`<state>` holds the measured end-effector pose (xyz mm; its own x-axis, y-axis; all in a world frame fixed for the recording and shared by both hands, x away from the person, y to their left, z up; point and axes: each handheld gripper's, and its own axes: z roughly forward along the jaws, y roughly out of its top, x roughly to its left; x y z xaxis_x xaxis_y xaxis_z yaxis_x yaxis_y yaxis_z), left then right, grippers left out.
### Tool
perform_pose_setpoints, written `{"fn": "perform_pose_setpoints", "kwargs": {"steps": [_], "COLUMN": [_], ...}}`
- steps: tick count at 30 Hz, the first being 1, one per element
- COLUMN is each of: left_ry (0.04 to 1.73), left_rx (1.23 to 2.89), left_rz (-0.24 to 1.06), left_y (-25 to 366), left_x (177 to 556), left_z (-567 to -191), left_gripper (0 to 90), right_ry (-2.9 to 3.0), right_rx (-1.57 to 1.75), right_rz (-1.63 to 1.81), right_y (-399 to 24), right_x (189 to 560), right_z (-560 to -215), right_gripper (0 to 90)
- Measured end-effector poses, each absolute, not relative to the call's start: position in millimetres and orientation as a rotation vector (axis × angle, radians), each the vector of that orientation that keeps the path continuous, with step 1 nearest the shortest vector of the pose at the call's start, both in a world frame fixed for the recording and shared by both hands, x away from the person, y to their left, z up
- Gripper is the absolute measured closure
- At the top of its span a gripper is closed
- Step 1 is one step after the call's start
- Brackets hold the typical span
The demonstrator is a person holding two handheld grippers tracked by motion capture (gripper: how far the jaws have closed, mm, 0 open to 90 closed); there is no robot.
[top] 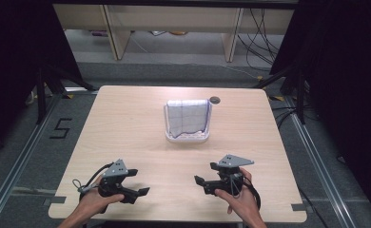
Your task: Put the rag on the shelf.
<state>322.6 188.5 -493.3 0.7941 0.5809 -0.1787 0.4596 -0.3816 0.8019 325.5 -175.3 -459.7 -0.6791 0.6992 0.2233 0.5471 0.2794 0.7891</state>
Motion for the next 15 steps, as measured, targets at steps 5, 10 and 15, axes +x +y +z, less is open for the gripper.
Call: {"fn": "perform_pose_setpoints", "kwargs": {"steps": [5,10,15], "left_ry": [0.766,0.763,0.749], "left_rx": [2.055,2.069,2.099], "left_rz": [0.169,0.177,0.198], "left_y": [187.8,186.2,187.1], "left_x": [313.9,304.4,301.0], "left_z": [-499.0,-502.2,-502.6], "left_gripper": [14.9,15.0,15.1], "right_ry": [2.389,2.379,2.404], "right_rx": [1.174,1.261,1.225], "right_rz": [1.316,1.296,1.25], "right_y": [-181.2,-185.7,-190.8], "right_x": [318.6,307.5,302.1], "right_z": [-470.5,-476.6,-484.2], "right_gripper": [19.7,19.9,20.6]}}
